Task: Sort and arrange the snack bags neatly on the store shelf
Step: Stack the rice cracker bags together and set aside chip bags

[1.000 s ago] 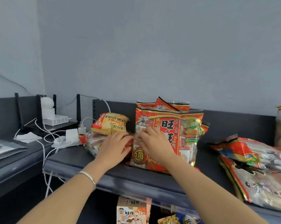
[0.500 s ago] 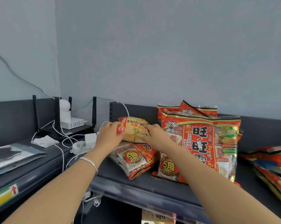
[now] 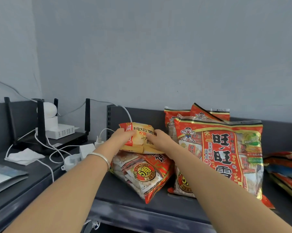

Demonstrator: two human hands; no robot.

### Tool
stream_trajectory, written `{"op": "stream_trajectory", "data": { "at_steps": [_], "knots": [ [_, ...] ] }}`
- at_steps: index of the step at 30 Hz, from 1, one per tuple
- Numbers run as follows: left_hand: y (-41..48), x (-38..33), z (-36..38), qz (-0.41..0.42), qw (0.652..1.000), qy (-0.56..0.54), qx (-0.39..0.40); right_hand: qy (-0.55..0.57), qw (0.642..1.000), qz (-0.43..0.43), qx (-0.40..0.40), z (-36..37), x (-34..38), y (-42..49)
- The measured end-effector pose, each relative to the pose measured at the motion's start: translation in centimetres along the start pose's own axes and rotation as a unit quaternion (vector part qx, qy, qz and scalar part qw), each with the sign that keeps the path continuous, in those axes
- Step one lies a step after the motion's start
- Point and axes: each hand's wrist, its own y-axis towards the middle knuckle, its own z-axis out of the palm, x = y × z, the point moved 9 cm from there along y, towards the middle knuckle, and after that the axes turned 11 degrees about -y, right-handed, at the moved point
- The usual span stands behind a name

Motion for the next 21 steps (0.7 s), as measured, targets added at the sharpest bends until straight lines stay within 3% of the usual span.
{"op": "stream_trajectory", "data": {
  "at_steps": [8,11,15,21],
  "knots": [
    [-0.1,1.9,0.7,-0.039,0.995,-0.072,0.054,0.123,0.990,0.067,-0.010,1.0,-1.1,1.7],
    [-0.3,1.4,0.5,-0.003,0.987,-0.141,0.074,0.197,0.979,0.041,-0.032,0.7,-0.7,1.9],
    [-0.8,0.2,-1.1,0.071,0.978,-0.190,0.043,0.305,0.951,-0.004,-0.044,0.3,0.5,1.3],
    [-2.9,-2.1,-1.5,0.135,0.955,-0.262,0.022,0.355,0.933,-0.048,-0.044,-1.3,2.1,-0.3]
  ]
}}
